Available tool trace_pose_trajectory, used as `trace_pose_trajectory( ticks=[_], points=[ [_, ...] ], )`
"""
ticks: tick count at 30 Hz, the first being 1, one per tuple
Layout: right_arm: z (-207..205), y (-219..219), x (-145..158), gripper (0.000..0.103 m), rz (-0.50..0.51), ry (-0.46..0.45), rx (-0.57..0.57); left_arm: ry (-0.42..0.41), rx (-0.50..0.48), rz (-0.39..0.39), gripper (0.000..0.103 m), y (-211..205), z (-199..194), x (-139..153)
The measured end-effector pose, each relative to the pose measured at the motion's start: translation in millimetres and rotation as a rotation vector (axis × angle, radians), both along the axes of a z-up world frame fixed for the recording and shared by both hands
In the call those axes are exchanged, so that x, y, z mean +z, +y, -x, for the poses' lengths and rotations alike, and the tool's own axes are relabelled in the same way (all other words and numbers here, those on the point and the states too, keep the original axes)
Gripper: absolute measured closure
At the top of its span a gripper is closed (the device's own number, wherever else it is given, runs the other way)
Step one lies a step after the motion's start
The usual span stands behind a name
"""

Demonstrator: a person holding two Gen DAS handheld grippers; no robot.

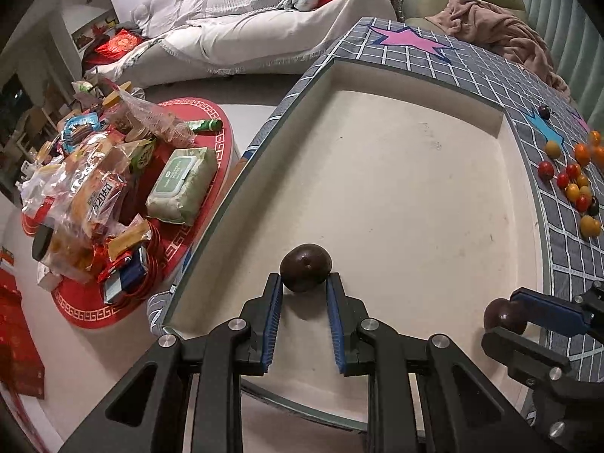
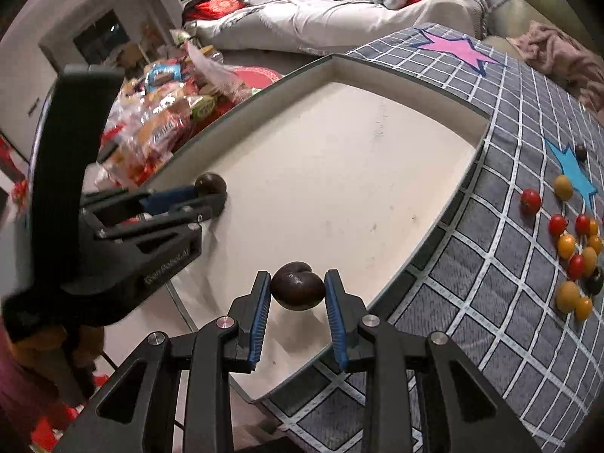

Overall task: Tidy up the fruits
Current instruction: 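Carry both held dark plums over the white tray, then open both grippers to drop the dark plums into the white tray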

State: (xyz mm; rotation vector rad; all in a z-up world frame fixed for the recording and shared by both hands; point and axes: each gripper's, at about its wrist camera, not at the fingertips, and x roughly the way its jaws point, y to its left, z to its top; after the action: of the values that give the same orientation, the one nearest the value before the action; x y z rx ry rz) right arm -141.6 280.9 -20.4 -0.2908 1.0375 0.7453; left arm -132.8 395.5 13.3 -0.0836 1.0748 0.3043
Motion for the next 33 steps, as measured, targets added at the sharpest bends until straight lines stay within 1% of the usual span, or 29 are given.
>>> trace_pose_trajectory(
  ticks=[3, 5, 7, 9, 10, 11, 12, 13, 14, 17, 19, 20, 23, 29, 33],
  points=[
    [6.3, 6.8, -0.2, 0.07, 0.056, -0.047, 0.027, -0.014, -0.009, -0.014, 0.078, -1.7, 0.8, -0.6],
    [8.8, 7.6, 0.2, 0.063, 0.057, -0.058, 0.038, -0.018, -0.014, -0.017, 0.077, -2.6, 1.6, -0.3],
    [13.1, 7.3, 4.5, 0.038, 0.047, -0.072, 0.045, -0.024, -0.018, -0.011, 0.077, -1.4, 1.8, -0.1],
    [15.9, 8.3, 10.9, 0.026, 0.05, -0.108, 0.046, -0.026, -0.019, -0.006, 0.077, -0.8, 2.2, 0.0],
    [17.5, 8.6, 14.4, 0.025, 0.053, -0.127, 0.047, -0.025, -0.016, -0.007, 0.073, -0.6, 1.9, -0.2],
    [20.1, 8.2, 17.7, 0.025, 0.054, -0.141, 0.049, -0.022, -0.009, -0.016, 0.05, -0.7, 1.5, 0.3],
    [21.0, 6.6, 20.9, 0.024, 0.056, -0.154, 0.048, -0.021, -0.005, -0.016, 0.034, -0.6, 1.4, 0.9],
    [20.7, 4.3, 23.9, 0.021, 0.069, -0.176, 0.034, -0.032, 0.013, -0.031, 0.022, -0.3, 2.8, 2.6],
    [19.4, 0.8, 26.6, 0.021, 0.069, -0.186, 0.03, -0.051, 0.021, -0.029, 0.022, 0.0, 4.9, 4.7],
    [15.8, -15.4, 33.9, 0.019, 0.061, -0.189, 0.001, -0.044, 0.009, 0.007, 0.022, -2.0, 4.8, 7.7],
    [10.8, -29.1, 36.9, 0.012, 0.067, -0.195, -0.034, -0.05, 0.001, 0.004, 0.022, -7.8, 4.9, 12.5],
    [8.1, -36.3, 38.0, 0.01, 0.067, -0.195, -0.051, -0.055, -0.005, 0.007, 0.022, -10.6, 5.0, 15.1],
    [0.0, -66.4, 39.4, 0.01, 0.051, -0.174, -0.117, -0.072, -0.037, 0.028, 0.022, -24.5, 3.9, 25.1],
    [-8.8, -134.1, 32.4, 0.01, 0.041, -0.131, -0.269, -0.113, -0.144, 0.045, 0.022, -74.1, -2.4, 47.4],
    [-13.5, -180.3, 23.1, 0.01, 0.038, -0.095, -0.375, -0.121, -0.222, 0.053, 0.022, -112.2, -6.9, 54.2]
  ],
)
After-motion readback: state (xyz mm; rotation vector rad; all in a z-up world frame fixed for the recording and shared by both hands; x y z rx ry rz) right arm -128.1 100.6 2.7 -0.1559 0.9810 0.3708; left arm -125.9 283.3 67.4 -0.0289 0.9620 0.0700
